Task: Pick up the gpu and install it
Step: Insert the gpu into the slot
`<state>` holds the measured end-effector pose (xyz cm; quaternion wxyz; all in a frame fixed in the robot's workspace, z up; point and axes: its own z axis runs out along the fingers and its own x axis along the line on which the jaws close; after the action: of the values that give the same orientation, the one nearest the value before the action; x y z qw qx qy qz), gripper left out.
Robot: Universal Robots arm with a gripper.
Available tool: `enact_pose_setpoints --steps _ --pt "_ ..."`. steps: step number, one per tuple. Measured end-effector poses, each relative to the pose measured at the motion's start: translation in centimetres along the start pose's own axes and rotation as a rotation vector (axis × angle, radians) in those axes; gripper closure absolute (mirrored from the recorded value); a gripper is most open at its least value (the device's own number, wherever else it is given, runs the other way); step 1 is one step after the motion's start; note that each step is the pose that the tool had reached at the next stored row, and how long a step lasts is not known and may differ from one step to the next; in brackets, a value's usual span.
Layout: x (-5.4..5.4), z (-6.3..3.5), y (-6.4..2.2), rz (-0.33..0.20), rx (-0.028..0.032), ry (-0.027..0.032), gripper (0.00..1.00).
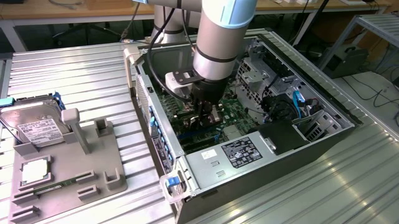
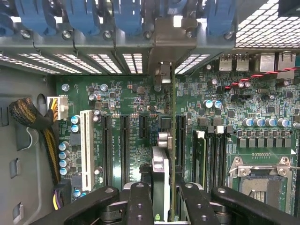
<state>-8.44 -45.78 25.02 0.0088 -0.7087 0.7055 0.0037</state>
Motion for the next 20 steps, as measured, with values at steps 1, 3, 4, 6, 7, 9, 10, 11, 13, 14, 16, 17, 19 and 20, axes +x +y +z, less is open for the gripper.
enact_pose_setpoints --steps 1,3,4,6,7,9,10,11,13,14,16,17,19,20 --pt "0.0 0.06 0.09 0.0 -0.0002 -0.0002 0.72" --pt "0.0 0.08 0.03 0.0 -0.0005 -0.0003 0.72" --pt "0.0 0.08 -0.08 0.0 -0.0005 -0.0001 0.72" --pt "-0.1 0.1 0.07 0.0 -0.0004 0.0016 0.72" --pt "-0.1 0.18 0.08 0.0 -0.0004 0.0012 0.72" --pt "-0.1 0.49 0.08 0.0 -0.0004 -0.0018 0.72" --pt "-0.1 0.48 0.12 0.0 -0.0004 -0.0017 0.72" --pt "-0.1 0.48 0.12 0.0 -0.0004 -0.0017 0.72" --pt "0.0 0.71 0.16 0.0 -0.001 -0.0025 0.72" --pt "0.0 0.73 0.16 0.0 -0.0008 -0.0031 0.72" --pt "0.0 0.74 0.16 0.0 -0.0008 -0.0032 0.72" --pt "0.0 0.74 0.16 0.0 -0.0008 -0.0032 0.72" --pt "0.0 1.0 0.18 0.0 -0.0006 -0.0033 0.72" --pt "0.0 1.13 0.19 0.0 -0.0007 -0.0031 0.72"
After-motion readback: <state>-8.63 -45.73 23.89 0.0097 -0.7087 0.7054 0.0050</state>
